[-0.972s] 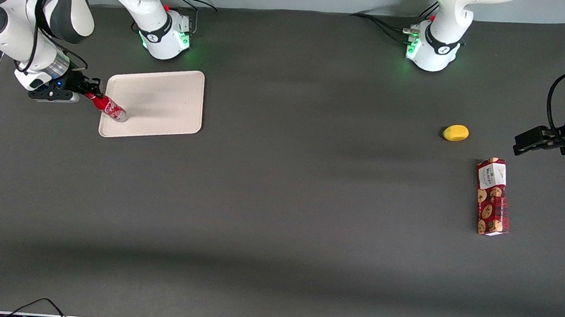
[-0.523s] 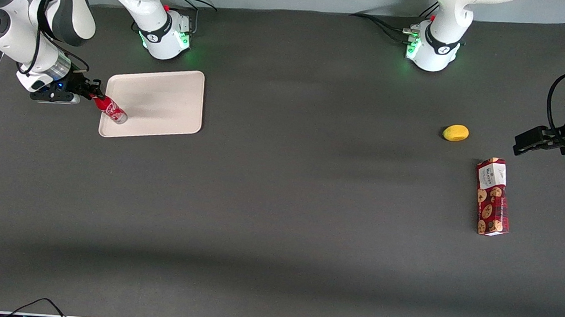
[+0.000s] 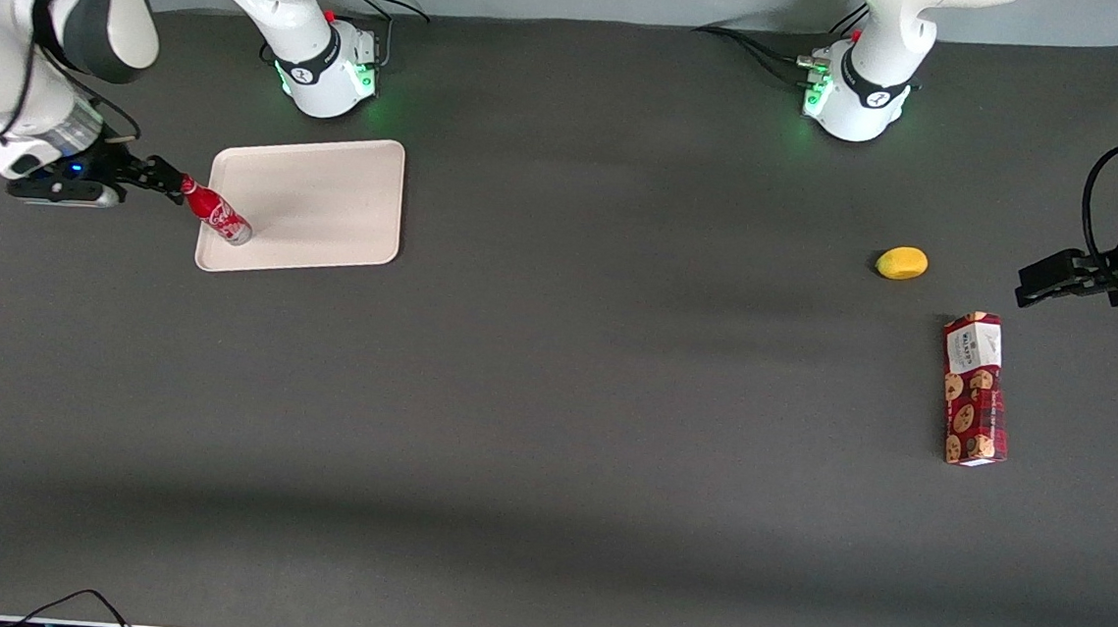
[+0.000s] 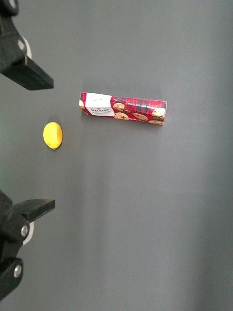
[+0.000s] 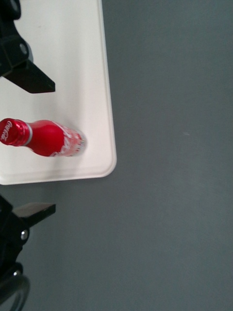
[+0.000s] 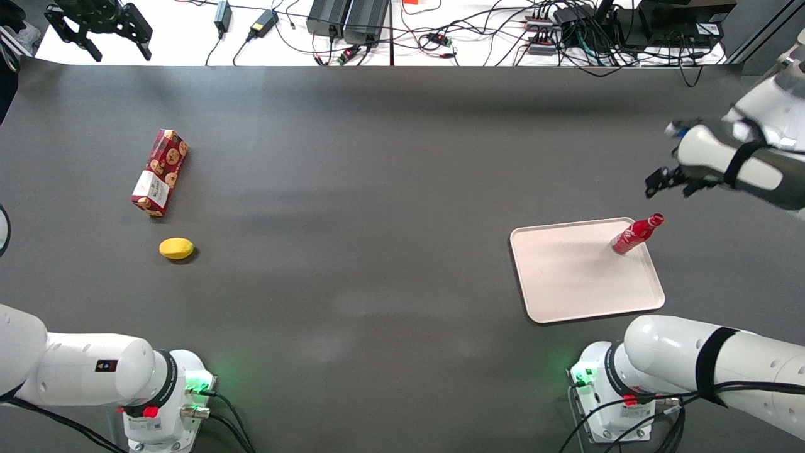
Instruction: Place coke bottle on tray
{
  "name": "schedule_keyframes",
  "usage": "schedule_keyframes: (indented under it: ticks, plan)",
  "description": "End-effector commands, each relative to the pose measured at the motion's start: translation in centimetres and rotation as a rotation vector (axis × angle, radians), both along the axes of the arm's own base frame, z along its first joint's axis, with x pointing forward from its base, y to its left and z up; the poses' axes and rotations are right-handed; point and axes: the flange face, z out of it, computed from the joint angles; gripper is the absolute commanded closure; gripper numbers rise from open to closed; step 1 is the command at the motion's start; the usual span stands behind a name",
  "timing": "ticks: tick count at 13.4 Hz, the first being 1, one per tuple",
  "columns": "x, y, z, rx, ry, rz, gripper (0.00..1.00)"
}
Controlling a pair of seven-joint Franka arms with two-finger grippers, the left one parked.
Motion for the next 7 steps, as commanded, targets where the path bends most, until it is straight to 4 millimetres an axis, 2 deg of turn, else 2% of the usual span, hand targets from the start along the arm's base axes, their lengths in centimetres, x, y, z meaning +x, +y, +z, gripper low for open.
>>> schedule_keyframes:
  ticks: [1,4,7]
  plan:
    - [4.1,-0.6,5.6,-0.022,-0.022,-0.010,0.00]
    - [8.3,-1.1,9.7,0.044,-0.063,-0.058,0.00]
    - [12.1,0.6,15.1,0.047,-0.078,-0.016,0.00]
